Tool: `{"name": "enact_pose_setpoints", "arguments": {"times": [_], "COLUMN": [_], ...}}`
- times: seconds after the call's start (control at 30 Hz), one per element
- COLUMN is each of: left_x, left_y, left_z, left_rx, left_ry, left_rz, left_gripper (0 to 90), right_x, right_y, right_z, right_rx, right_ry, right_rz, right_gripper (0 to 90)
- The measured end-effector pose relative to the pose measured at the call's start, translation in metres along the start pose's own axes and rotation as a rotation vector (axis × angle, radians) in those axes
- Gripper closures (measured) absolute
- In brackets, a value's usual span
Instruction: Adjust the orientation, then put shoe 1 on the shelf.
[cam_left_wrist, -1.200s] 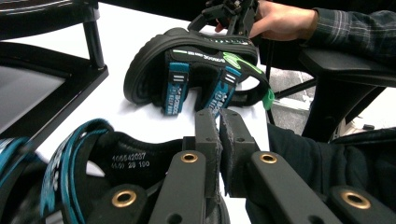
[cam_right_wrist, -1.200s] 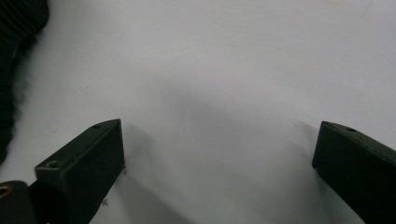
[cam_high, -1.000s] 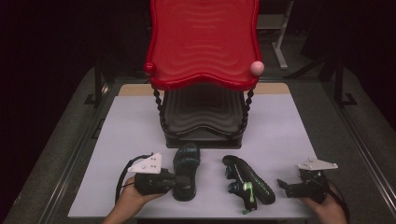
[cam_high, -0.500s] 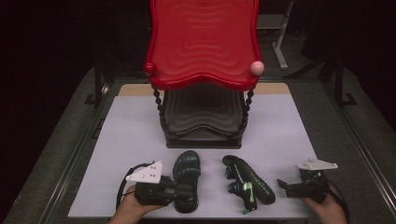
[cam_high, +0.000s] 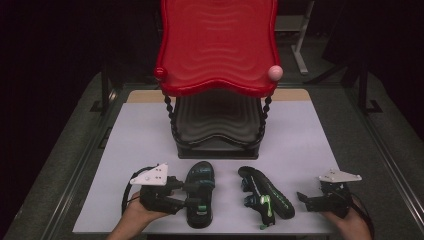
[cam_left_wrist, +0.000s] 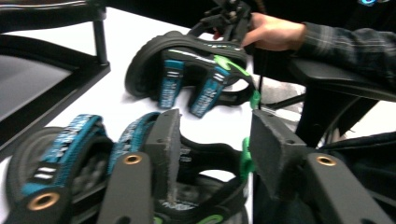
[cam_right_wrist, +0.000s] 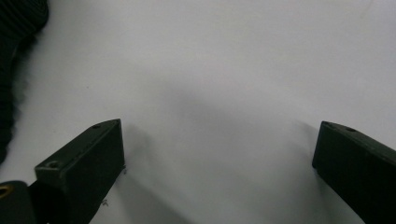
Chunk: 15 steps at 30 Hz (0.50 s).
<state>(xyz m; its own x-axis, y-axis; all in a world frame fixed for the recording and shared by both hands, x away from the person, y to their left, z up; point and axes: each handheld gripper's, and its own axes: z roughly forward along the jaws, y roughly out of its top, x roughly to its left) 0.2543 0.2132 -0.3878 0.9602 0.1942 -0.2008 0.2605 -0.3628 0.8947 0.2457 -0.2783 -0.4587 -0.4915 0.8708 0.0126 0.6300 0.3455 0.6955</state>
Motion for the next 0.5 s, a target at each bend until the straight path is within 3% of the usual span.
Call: {"name": "enact_pose_setpoints", "arguments": {"times": [0.27, 0.5], "left_x": [0.021, 0.033], "left_y": [0.003, 0.001], "left_z": [0.004, 0.011], "left_rx": [0.024, 0.043], "left_ry": [0.041, 0.060], "left_rz": [-0.019, -0.020], "left_gripper": [39.9, 38.4], "right_x": [0.000, 0.000], "right_y": [0.000, 0.000], "right_z": [0.000, 0.000], "right_rx": [0.000, 0.000], "right_ry": [0.000, 0.000], "right_rz": [0.000, 0.000], "right_gripper": [1.6, 1.6]}}
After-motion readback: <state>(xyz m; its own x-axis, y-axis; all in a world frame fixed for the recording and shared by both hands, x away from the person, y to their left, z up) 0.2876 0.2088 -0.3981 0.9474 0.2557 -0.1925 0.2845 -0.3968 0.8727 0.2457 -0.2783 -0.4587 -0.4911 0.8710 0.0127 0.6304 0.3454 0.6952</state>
